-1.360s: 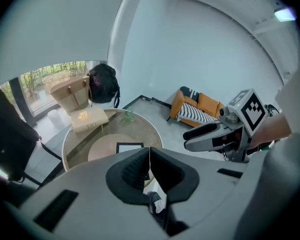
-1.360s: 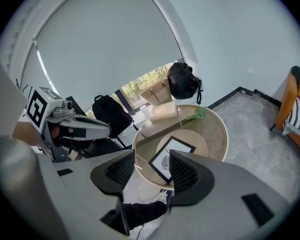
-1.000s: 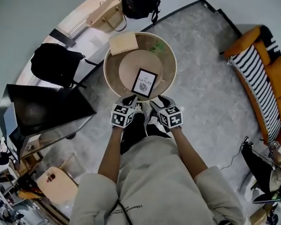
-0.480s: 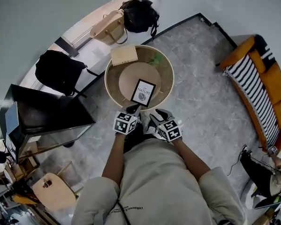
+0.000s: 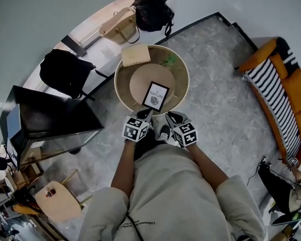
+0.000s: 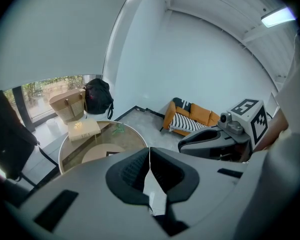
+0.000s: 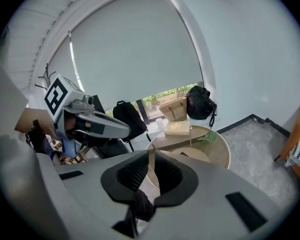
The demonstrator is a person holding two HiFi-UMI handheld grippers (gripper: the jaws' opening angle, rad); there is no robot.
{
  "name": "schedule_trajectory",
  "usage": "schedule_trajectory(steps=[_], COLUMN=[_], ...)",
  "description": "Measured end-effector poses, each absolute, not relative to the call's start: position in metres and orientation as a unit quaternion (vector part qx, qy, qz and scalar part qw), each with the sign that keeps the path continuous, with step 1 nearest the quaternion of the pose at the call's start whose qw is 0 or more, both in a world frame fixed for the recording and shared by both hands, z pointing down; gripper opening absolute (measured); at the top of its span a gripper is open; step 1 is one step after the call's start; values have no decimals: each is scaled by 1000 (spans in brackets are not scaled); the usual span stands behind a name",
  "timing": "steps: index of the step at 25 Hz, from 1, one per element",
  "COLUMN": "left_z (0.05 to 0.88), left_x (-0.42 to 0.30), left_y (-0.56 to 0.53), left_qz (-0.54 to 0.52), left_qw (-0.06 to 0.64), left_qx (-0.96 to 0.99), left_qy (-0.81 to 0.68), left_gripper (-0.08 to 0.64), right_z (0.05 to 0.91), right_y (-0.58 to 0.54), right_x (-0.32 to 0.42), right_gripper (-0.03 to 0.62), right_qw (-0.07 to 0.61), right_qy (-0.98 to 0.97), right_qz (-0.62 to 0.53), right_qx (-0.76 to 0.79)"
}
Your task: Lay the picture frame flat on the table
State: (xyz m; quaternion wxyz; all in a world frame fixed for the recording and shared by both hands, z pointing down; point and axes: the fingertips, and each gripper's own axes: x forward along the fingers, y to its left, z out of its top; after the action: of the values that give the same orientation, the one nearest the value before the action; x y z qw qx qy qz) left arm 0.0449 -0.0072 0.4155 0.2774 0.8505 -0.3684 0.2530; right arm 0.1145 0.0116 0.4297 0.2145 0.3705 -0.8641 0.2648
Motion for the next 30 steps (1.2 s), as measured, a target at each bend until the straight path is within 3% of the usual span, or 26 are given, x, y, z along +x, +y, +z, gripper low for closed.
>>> schedule_trajectory(steps=[11, 30], left_z=[419, 427], left_x=[46, 42], left_y=[-5, -3], left_qz=[268, 285], left_qw=[277, 283], left_qx=[850, 849], left_qy=[-359, -343], left_gripper=[23, 23], right_z=[441, 437], right_y=[6, 2], right_x=[127, 125], right_gripper=[34, 34], right_qw=[185, 190], right_qy=[-829, -833], right_qz=[364, 338], right_qx=[383, 395])
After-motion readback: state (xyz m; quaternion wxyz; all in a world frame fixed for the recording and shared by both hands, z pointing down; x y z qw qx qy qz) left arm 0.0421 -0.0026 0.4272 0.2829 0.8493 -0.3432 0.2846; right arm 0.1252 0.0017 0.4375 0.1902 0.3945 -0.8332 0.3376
